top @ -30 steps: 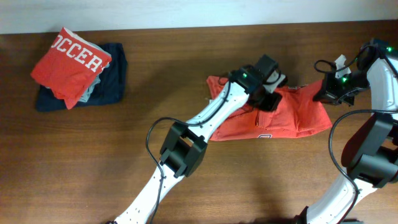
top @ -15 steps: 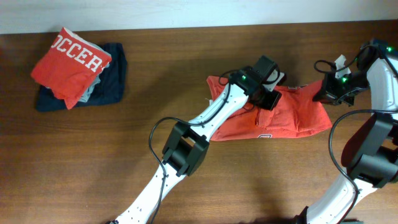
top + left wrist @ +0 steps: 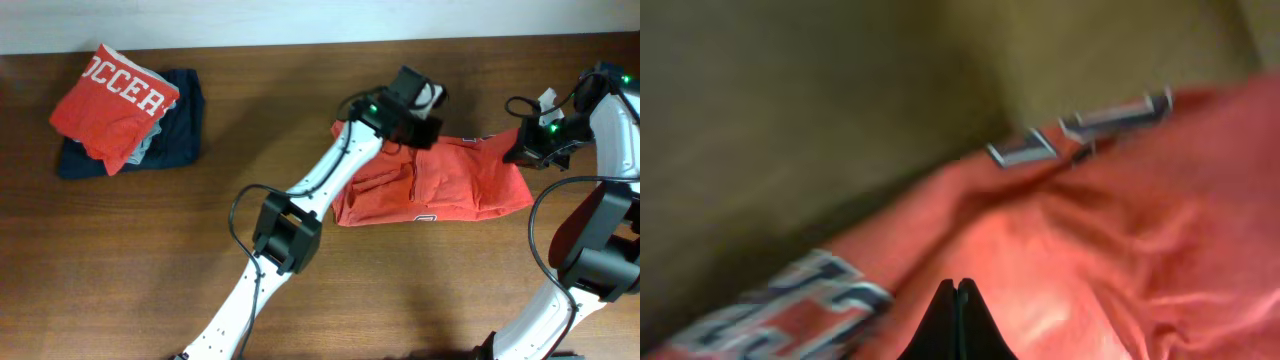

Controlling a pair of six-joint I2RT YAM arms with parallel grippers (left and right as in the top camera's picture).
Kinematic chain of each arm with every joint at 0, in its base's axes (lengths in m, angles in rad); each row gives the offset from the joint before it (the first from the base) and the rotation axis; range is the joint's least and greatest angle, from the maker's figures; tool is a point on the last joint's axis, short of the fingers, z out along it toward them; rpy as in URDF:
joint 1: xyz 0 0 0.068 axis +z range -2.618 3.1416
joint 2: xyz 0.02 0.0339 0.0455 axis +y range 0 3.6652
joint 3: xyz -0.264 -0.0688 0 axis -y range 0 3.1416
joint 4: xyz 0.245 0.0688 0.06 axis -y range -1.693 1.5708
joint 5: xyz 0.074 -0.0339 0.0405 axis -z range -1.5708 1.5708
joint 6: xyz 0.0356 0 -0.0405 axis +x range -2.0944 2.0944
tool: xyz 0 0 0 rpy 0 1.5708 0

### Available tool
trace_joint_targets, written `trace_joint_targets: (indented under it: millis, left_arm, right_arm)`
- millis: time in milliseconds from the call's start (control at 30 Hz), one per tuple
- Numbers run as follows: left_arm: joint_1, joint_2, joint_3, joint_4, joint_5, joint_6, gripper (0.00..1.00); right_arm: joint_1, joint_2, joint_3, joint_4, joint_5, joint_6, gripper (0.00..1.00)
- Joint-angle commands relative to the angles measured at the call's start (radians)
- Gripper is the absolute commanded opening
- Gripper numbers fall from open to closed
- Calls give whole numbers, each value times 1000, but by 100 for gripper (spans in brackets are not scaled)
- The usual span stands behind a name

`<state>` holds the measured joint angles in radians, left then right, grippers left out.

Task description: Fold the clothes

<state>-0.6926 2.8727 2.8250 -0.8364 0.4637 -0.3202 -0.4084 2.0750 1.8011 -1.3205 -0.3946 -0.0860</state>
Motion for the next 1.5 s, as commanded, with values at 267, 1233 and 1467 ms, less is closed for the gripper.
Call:
trace_joint_targets:
  millis: [267, 1233, 1467]
  left_arm:
    - [-24, 56, -25, -1, -27, -34, 1]
    - [237, -190, 212, -248, -16, -2, 2]
    - [307, -235, 212, -401, -70, 68, 1]
  right_arm:
    - [11, -8, 23, -3, -20, -3, 4]
    - [16, -10, 347, -123, -12, -14, 4]
    - [124, -8, 347, -113, 72, 0, 4]
